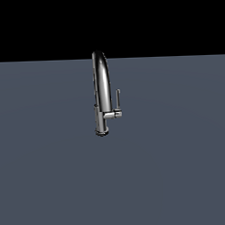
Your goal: Turn on the faucet by rotating a designated handle.
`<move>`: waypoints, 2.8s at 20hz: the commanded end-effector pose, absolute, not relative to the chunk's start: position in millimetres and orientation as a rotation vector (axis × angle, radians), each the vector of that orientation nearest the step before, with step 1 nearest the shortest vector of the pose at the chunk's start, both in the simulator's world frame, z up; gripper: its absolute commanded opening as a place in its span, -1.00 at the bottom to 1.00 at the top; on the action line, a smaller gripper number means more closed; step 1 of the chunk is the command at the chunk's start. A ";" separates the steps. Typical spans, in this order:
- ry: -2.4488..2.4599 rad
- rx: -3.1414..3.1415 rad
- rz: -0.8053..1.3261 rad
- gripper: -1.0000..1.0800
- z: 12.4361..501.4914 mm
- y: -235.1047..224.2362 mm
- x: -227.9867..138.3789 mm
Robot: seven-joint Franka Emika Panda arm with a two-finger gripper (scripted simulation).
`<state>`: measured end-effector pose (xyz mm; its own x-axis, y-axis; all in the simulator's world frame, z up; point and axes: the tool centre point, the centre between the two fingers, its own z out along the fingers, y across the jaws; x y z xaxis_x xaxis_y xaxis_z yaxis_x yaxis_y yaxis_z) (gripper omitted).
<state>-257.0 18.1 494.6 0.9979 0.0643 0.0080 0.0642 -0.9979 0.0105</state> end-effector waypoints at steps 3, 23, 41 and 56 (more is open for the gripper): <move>0.099 3.131 0.011 -1.00 494.5 18.2 -256.5; -0.131 3.255 -0.260 -1.00 481.7 21.1 -192.7; -0.552 3.363 -0.756 -1.00 437.8 12.3 -95.0; -0.975 3.328 -1.258 -1.00 373.8 -3.7 -22.7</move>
<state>-29.5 -1.8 381.5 0.6802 -0.2652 -0.6834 -0.5945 -0.7450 -0.3027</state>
